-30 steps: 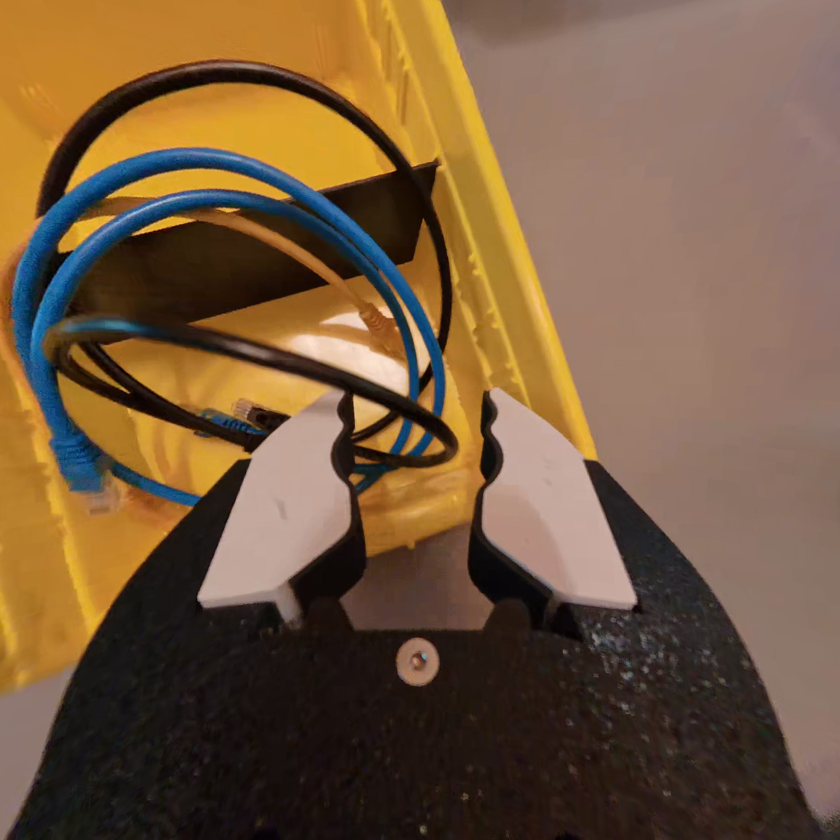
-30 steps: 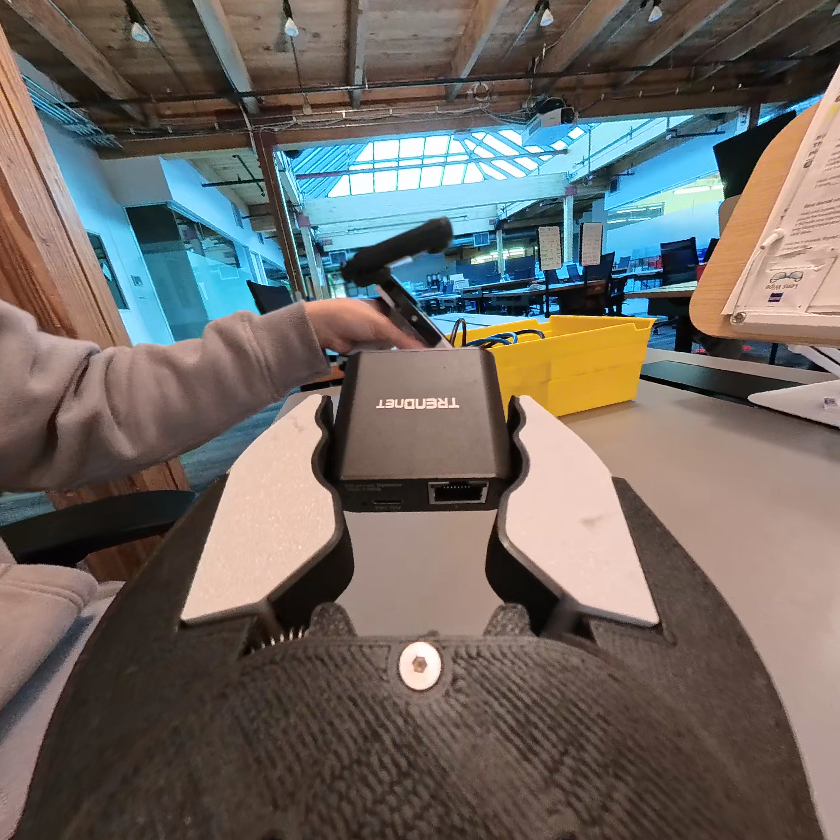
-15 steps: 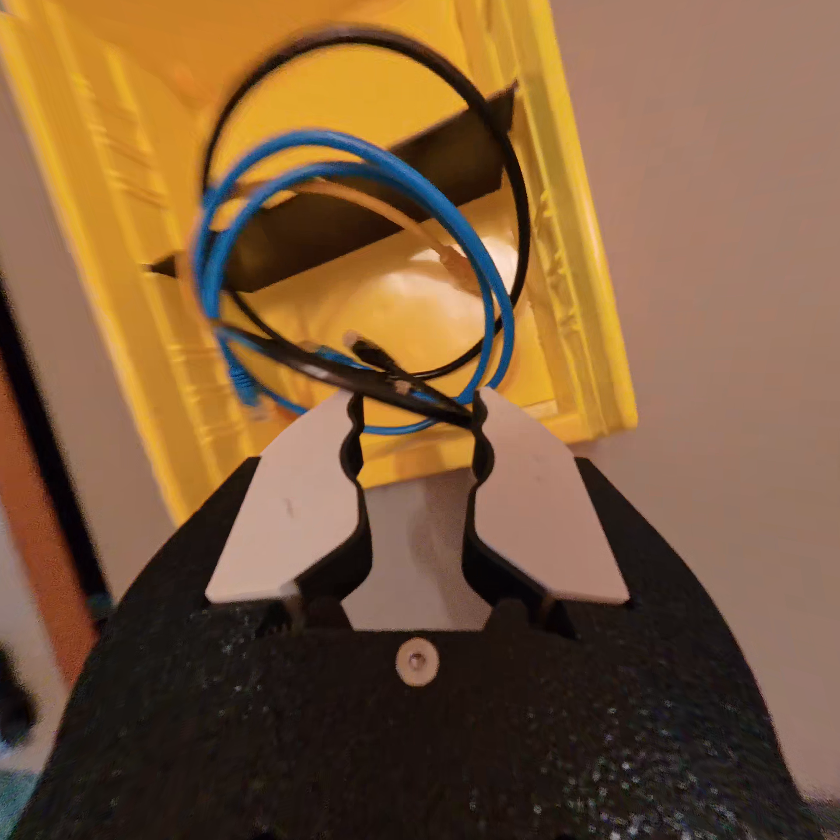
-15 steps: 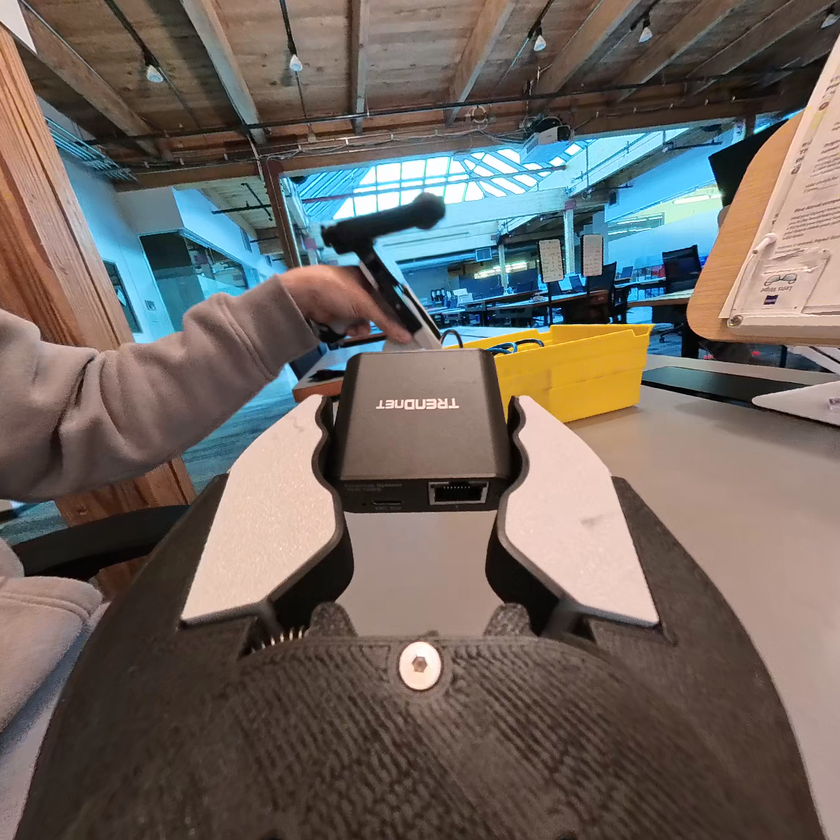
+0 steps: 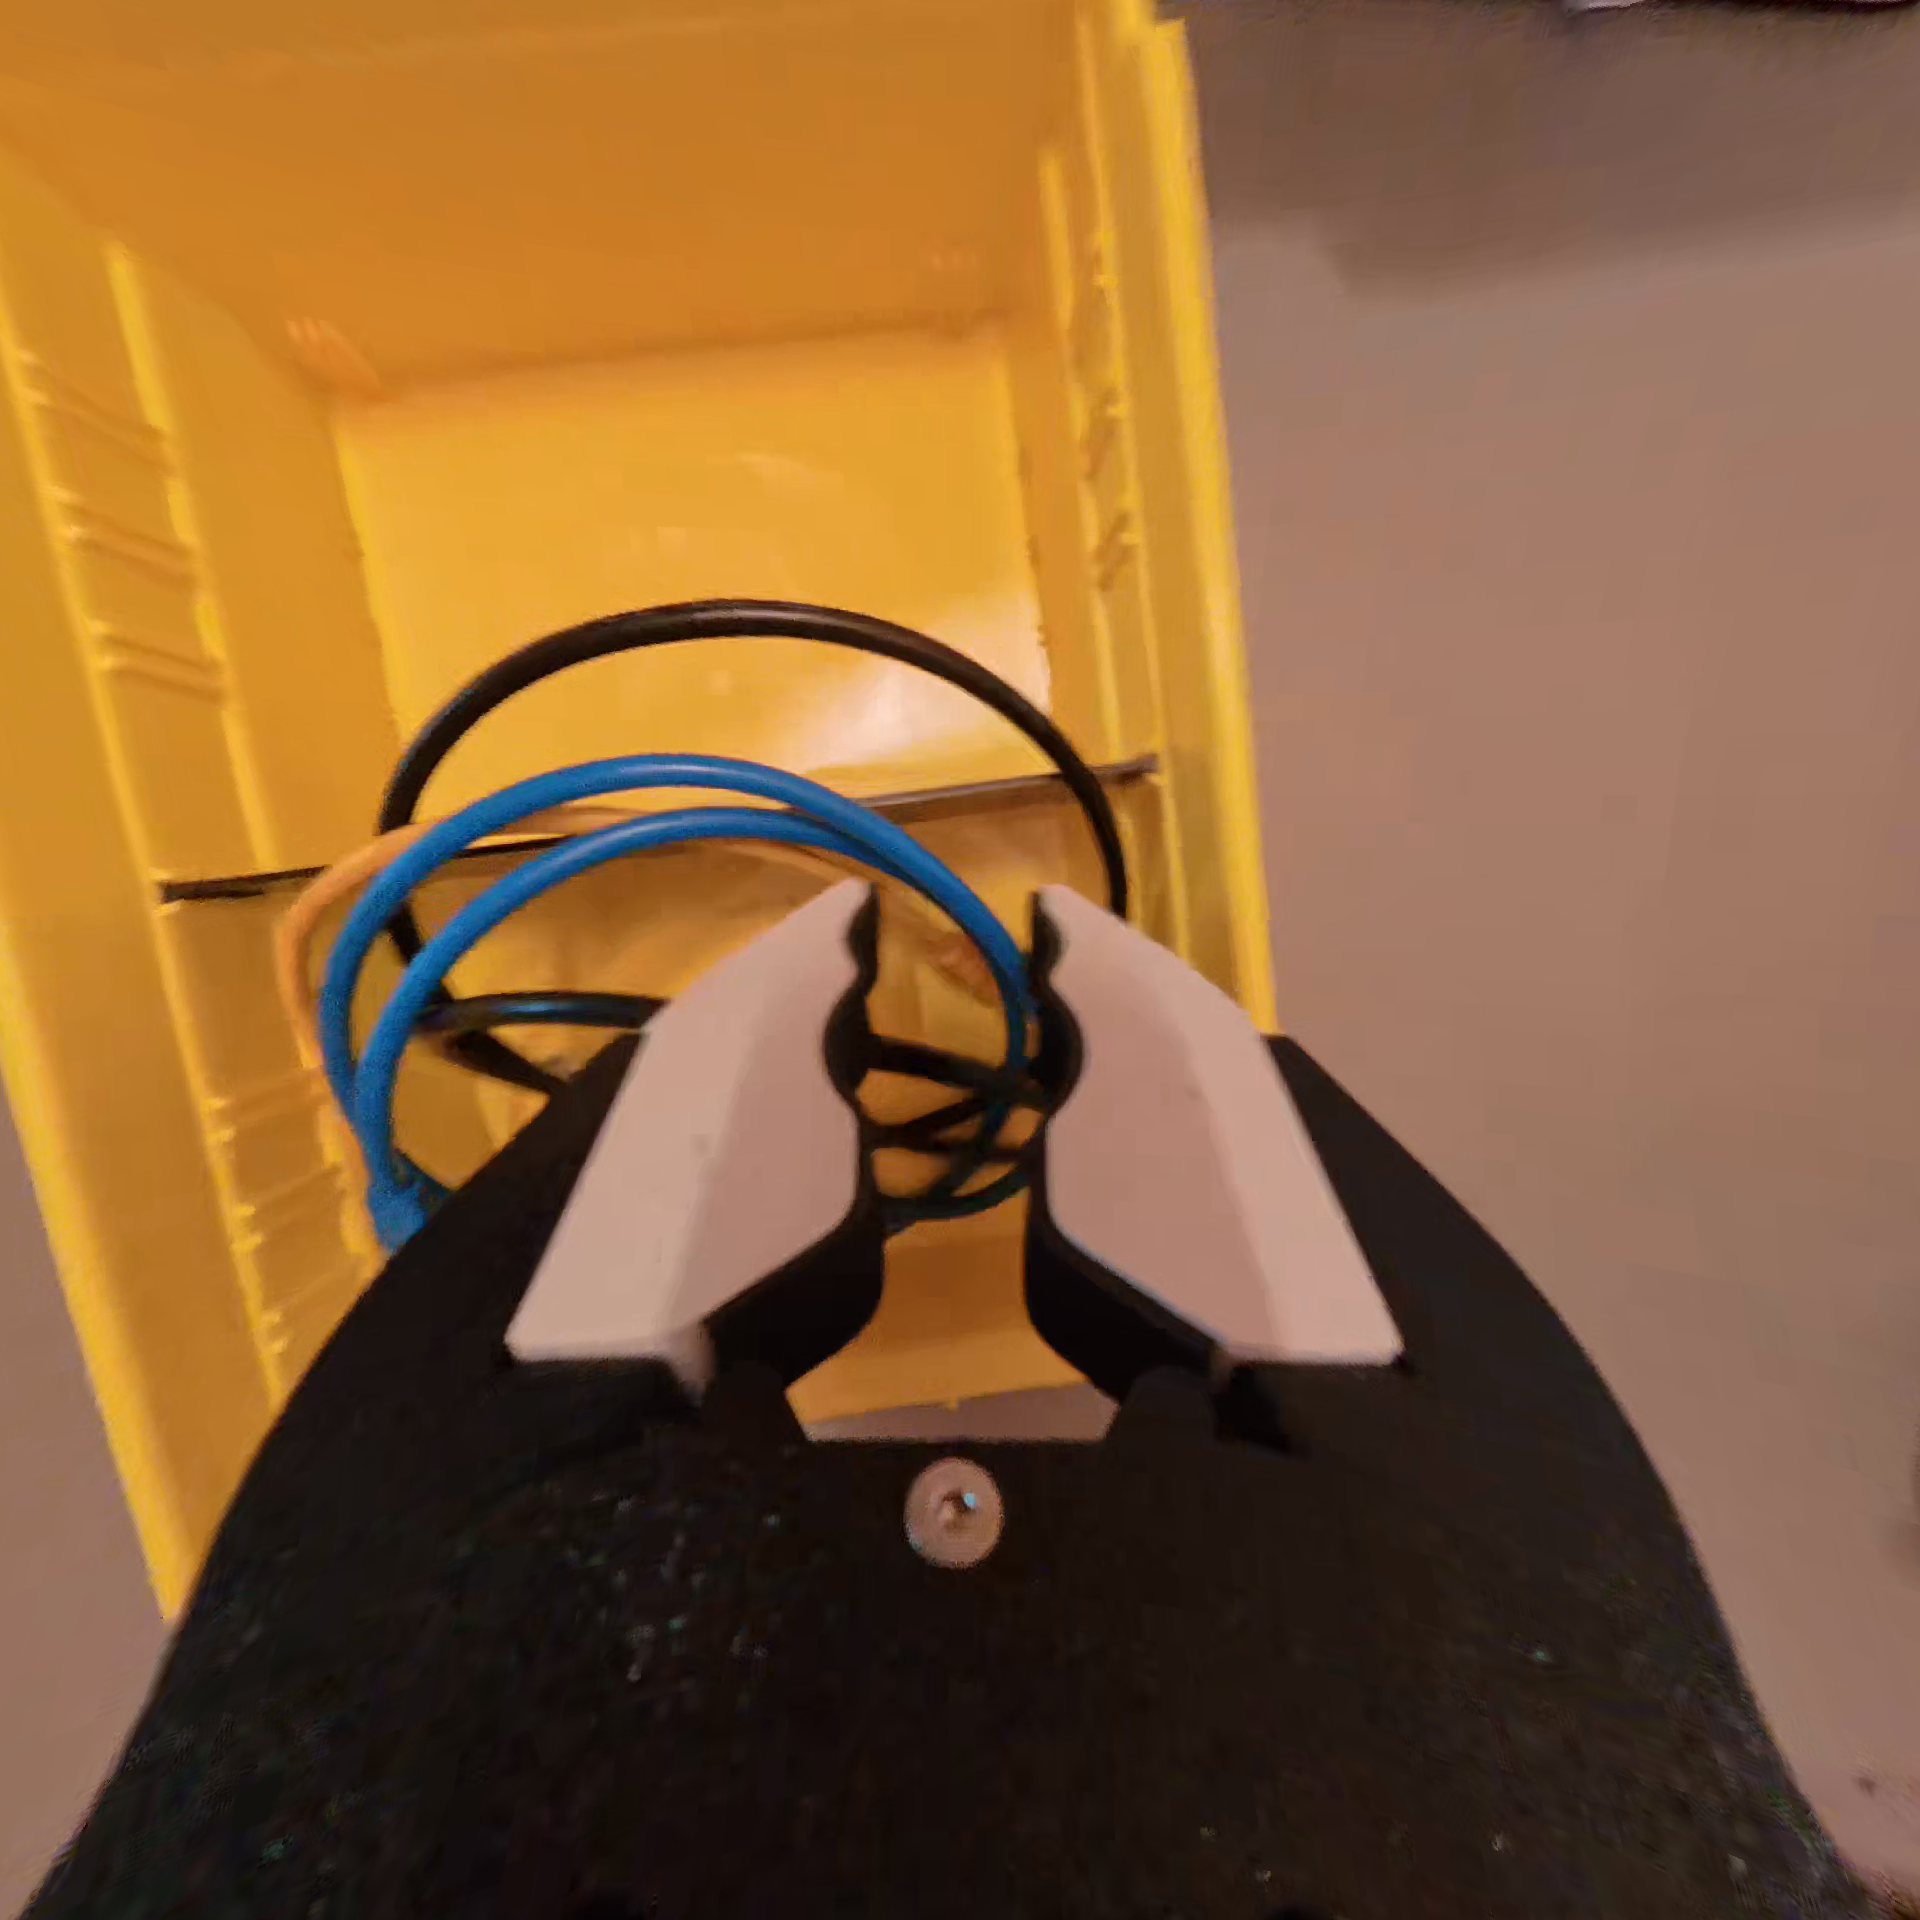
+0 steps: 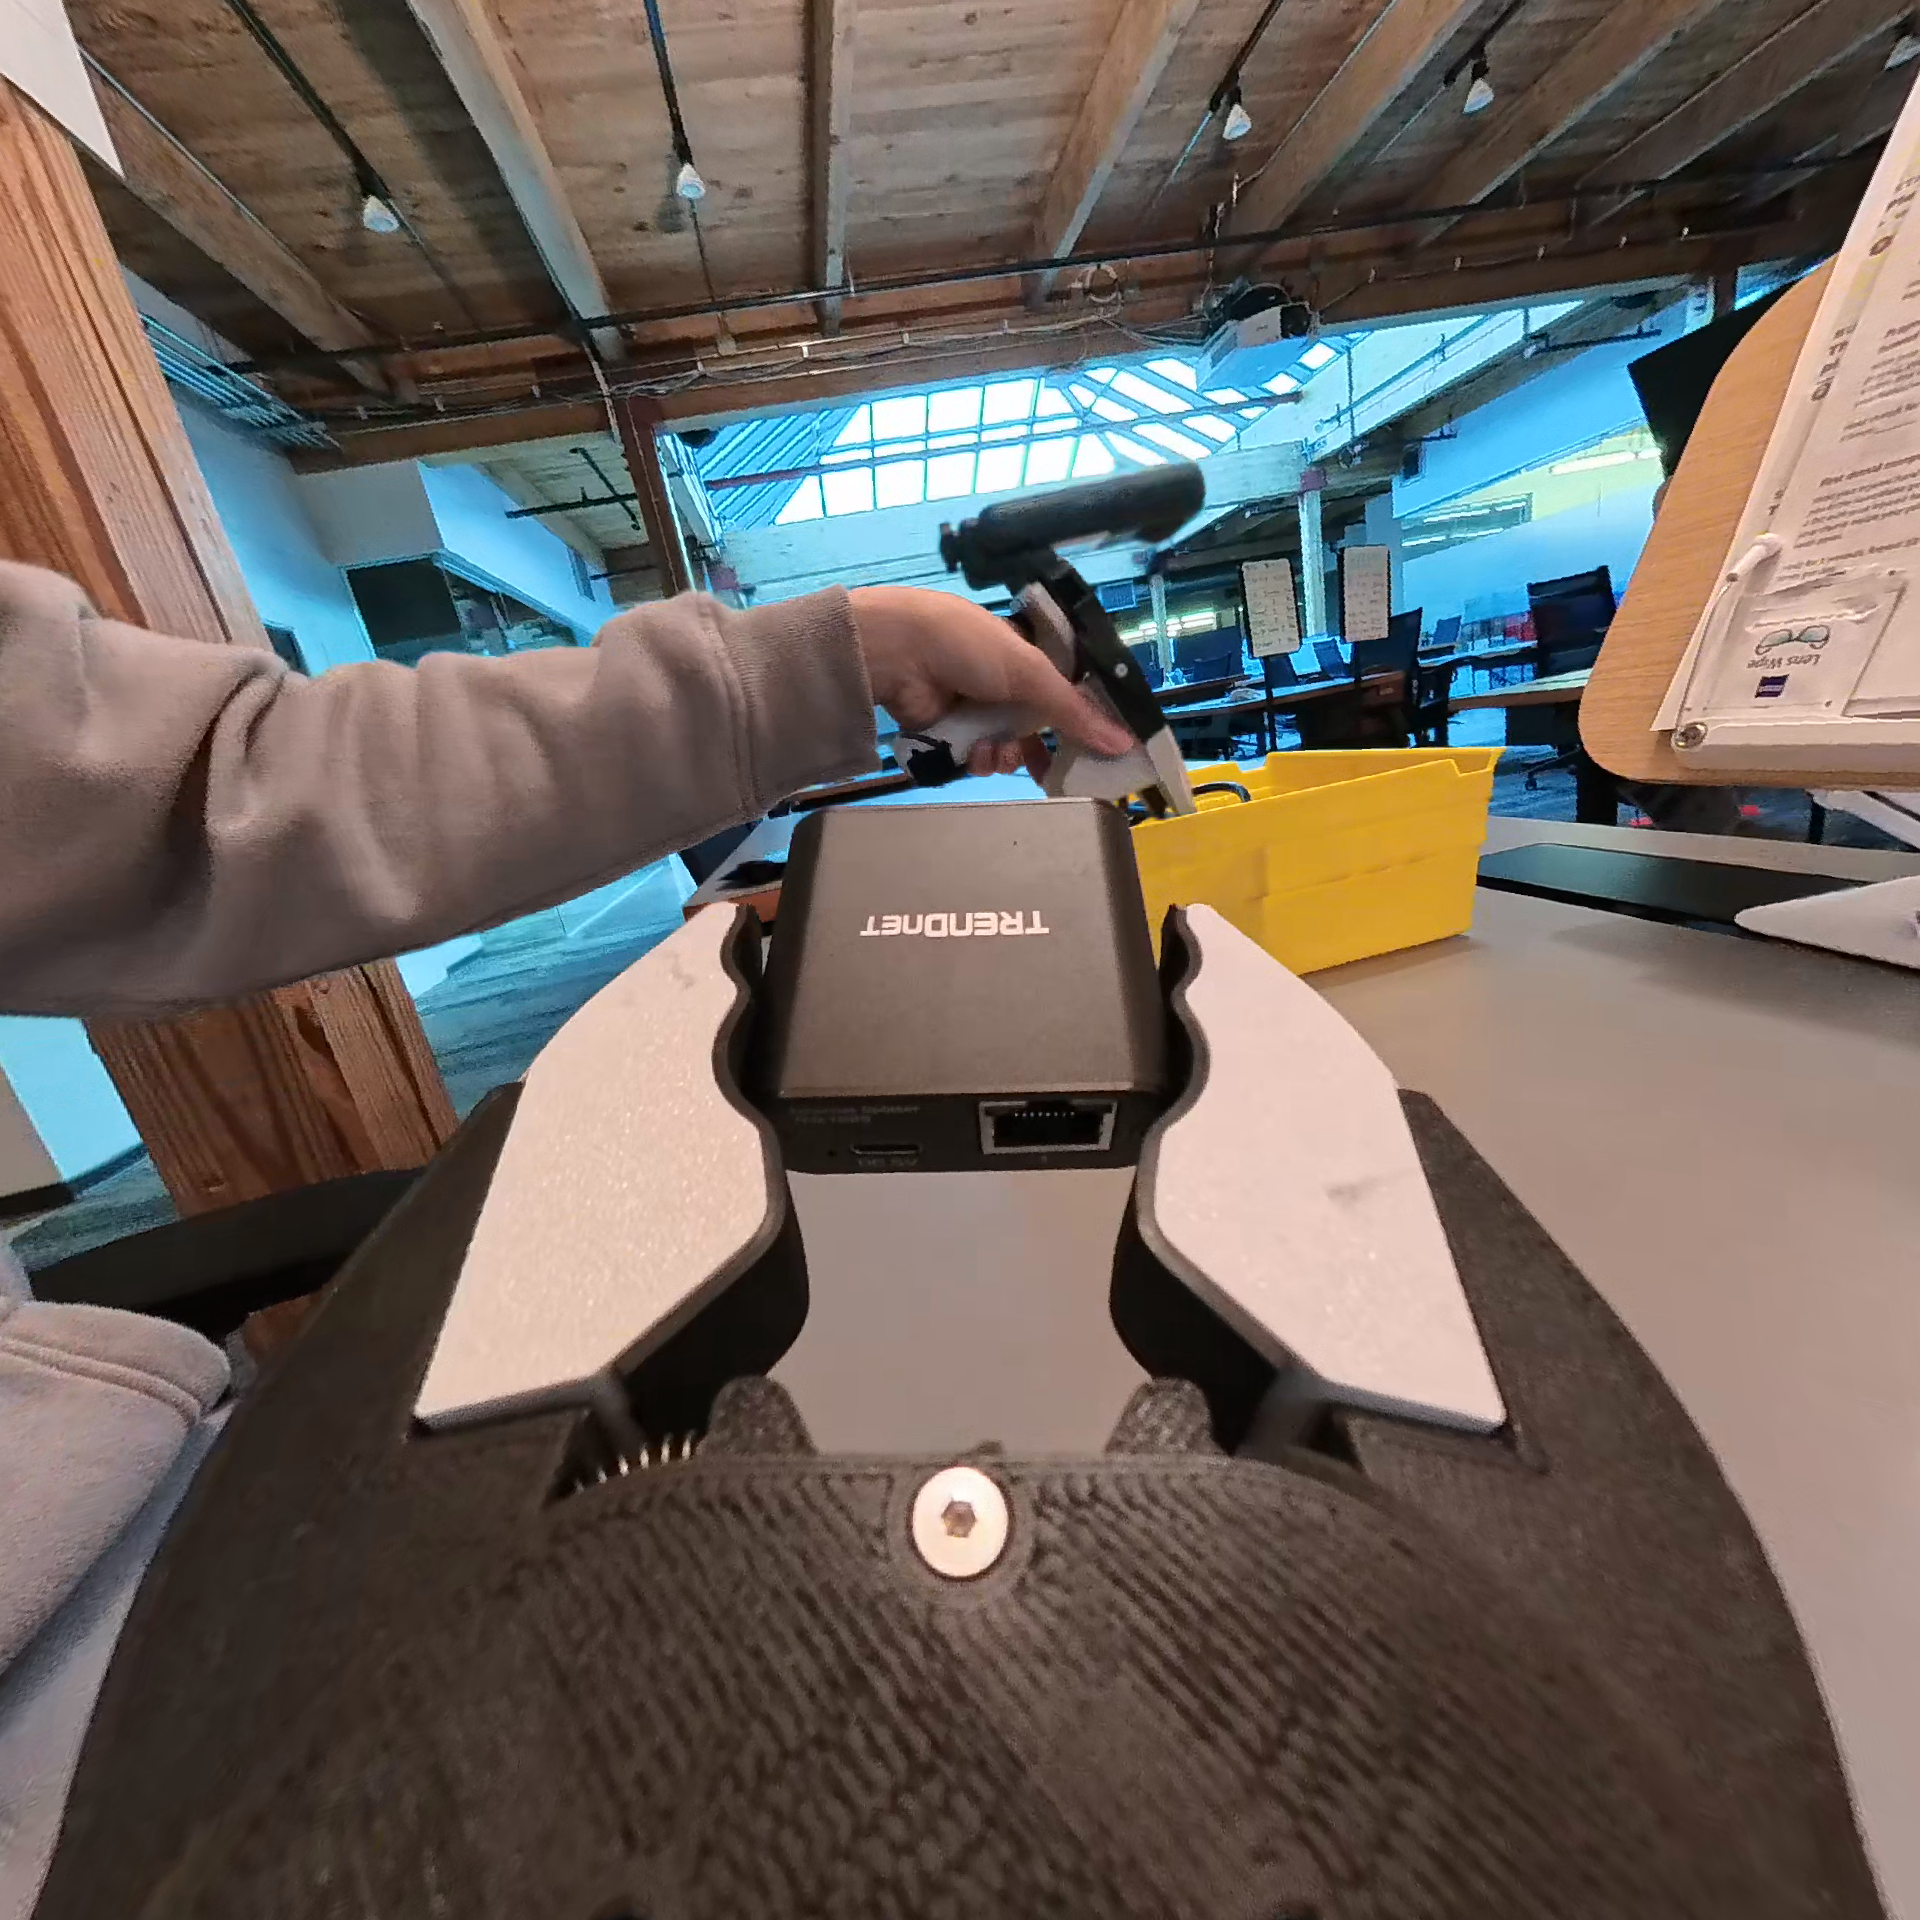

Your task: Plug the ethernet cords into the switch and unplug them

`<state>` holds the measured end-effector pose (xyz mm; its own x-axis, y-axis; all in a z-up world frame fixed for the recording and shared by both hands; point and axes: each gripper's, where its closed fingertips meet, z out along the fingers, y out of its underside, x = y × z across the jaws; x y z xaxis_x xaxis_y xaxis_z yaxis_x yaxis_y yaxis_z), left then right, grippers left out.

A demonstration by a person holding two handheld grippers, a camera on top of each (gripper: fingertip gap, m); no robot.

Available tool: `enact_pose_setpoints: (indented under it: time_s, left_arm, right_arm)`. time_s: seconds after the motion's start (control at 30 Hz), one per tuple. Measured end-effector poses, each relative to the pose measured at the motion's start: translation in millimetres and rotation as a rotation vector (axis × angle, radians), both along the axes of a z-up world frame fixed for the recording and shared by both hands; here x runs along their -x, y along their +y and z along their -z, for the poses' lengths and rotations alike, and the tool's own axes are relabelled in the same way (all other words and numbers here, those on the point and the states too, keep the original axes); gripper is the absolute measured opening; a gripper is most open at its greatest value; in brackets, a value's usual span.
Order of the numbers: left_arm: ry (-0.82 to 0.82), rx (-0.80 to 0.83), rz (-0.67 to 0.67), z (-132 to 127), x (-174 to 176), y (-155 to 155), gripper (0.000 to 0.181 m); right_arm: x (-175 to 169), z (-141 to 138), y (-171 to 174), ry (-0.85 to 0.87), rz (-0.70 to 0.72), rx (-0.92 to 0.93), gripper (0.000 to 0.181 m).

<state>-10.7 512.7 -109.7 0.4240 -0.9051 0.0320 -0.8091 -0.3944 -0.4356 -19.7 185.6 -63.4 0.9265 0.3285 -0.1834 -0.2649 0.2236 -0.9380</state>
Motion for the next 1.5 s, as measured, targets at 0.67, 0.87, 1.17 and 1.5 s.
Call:
enact_pose_setpoints:
  time_s: [0.67, 0.87, 1.17, 1.5]
  left_arm:
    - [0.231, -0.045, -0.036, 23, 4, 12, 0.044]
    - [0.169, 0.06, 0.015, 19, 5, 5, 0.013]
    - [-0.255, 0.164, 0.077, -78, 18, -10, 0.007]
    - [-0.619, 0.433, 0.246, -170, 86, -34, 0.005]
  right_arm:
    - [-1, -1, -1, 0.016, -0.019, -0.01, 0.074]
    - [-1, -1, -2, 0.02, -0.021, -0.013, 0.074]
    - [0, -1, -2, 0.017, -0.029, -0.011, 0.074]
    - [3, -1, -2, 0.001, -0.036, -0.01, 0.074]
